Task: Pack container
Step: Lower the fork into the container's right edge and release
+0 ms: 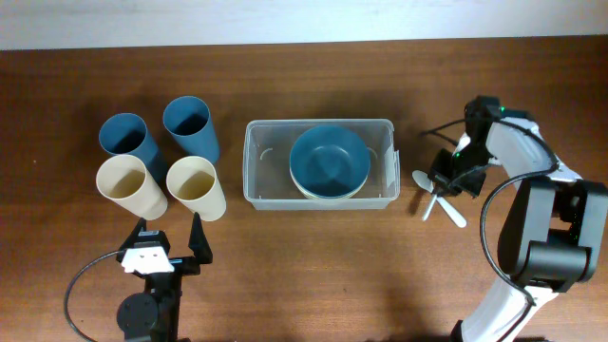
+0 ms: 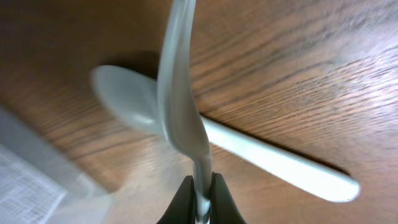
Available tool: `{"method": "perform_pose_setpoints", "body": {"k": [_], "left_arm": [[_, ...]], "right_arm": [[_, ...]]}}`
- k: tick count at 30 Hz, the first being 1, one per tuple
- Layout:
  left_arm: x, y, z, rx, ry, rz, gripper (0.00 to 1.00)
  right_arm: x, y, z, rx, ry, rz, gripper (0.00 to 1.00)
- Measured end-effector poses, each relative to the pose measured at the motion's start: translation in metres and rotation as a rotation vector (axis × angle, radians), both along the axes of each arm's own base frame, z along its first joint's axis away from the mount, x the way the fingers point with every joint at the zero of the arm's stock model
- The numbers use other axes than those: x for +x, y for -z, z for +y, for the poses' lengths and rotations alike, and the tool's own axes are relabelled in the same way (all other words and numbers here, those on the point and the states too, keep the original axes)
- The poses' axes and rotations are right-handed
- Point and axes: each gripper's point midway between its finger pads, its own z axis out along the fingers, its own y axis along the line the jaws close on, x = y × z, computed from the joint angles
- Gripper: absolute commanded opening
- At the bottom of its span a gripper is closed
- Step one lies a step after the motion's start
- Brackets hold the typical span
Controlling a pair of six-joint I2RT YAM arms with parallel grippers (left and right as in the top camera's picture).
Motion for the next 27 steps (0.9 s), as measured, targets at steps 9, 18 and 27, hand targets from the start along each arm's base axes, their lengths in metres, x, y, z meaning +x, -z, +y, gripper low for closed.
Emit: {"method": "perform_pose_setpoints", "body": {"k": [9,18,27], "left_arm": [[0.000,0.000,0.000,0.000,0.000,0.000,1.00],[0.000,0.000,0.000,0.000,0.000,0.000,1.00],[0.000,0.000,0.000,0.000,0.000,0.000,1.00]], "right_arm": [[0.023,-0.049,0.005,0.052,-0.127,-0.084,0.04],[0.043,-0.105,0.034,0.085,-0.343,-0.244,0.04],[0.042,-0.115,0.094,0.102,-0.547,-0.302,0.04]]}}
